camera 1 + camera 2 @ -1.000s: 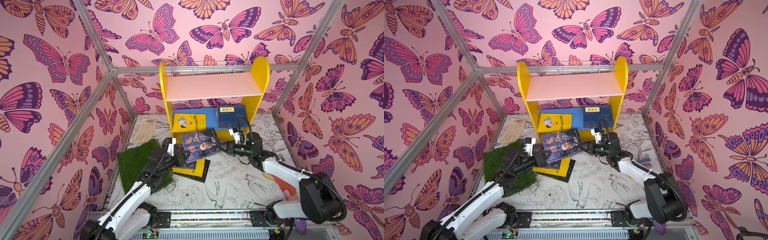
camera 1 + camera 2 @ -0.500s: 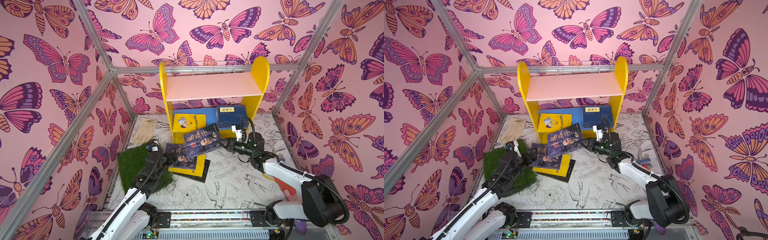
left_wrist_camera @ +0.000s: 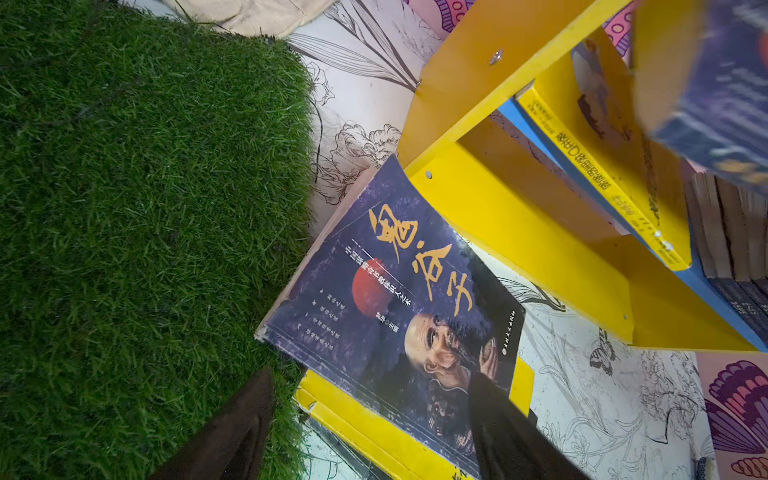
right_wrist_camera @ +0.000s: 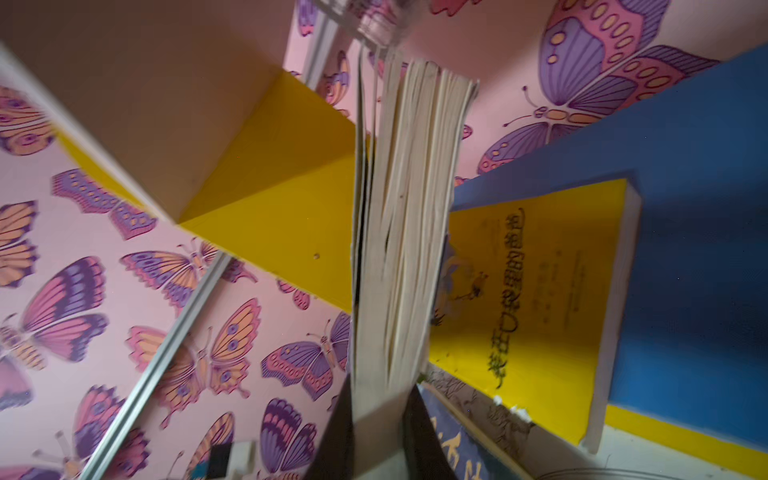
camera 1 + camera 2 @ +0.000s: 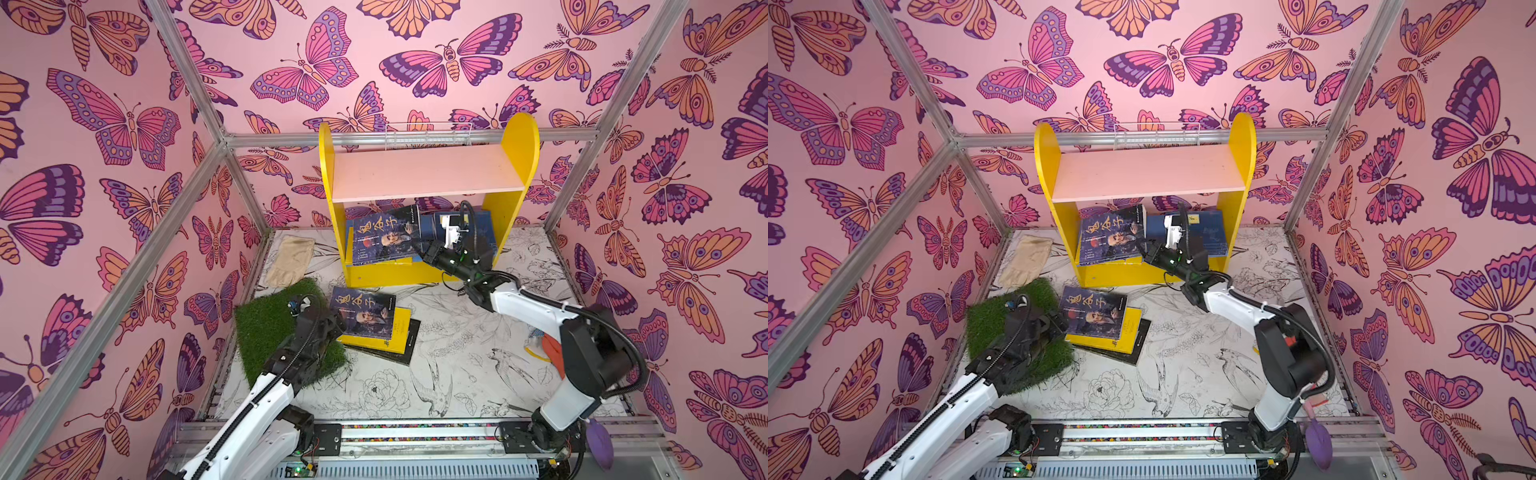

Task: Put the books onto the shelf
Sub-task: 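Press the purple book flat on the shelf with the right gripper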

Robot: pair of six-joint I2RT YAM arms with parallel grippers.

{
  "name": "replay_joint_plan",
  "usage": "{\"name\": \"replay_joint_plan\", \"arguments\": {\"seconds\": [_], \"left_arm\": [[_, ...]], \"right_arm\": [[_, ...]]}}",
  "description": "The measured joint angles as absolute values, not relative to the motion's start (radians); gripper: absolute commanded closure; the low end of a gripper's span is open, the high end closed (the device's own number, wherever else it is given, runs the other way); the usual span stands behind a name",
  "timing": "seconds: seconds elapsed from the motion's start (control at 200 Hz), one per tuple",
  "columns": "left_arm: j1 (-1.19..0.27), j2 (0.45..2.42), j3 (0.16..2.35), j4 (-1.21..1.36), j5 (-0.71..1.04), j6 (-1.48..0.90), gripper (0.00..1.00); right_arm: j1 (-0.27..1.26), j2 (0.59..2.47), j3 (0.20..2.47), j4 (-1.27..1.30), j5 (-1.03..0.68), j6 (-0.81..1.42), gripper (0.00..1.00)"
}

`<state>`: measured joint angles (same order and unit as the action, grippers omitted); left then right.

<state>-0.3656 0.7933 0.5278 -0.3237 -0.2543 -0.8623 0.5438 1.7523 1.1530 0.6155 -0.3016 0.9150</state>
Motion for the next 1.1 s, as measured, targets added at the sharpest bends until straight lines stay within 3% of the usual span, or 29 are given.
{"name": "replay_joint_plan", "arguments": {"seconds": [0.185,0.481,0.742,1.102], "left_arm": [[-0.365,0.780,0.527,-0.326,-0.253,-0.862,0.24],[-0.365,0.779,0.527,-0.343,-0.251,-0.862,0.24],[-0.365,0.802,0.528,-0.345,-0.241,-0.862,0.24],[-0.365,0.817,0.529,-0.345,-0.221,-0.862,0.24]], "right_arm": [[0.593,1.864,1.266,0.538,-0.187,0.901,1.00],[0.604,1.869,1.322,0.437,-0.143,0.921,0.97],[0.618,1.886,1.420,0.252,-0.083,0.866,0.60],[0.656,1.990,1.740,-0.232,0.023,0.624,0.36]]}}
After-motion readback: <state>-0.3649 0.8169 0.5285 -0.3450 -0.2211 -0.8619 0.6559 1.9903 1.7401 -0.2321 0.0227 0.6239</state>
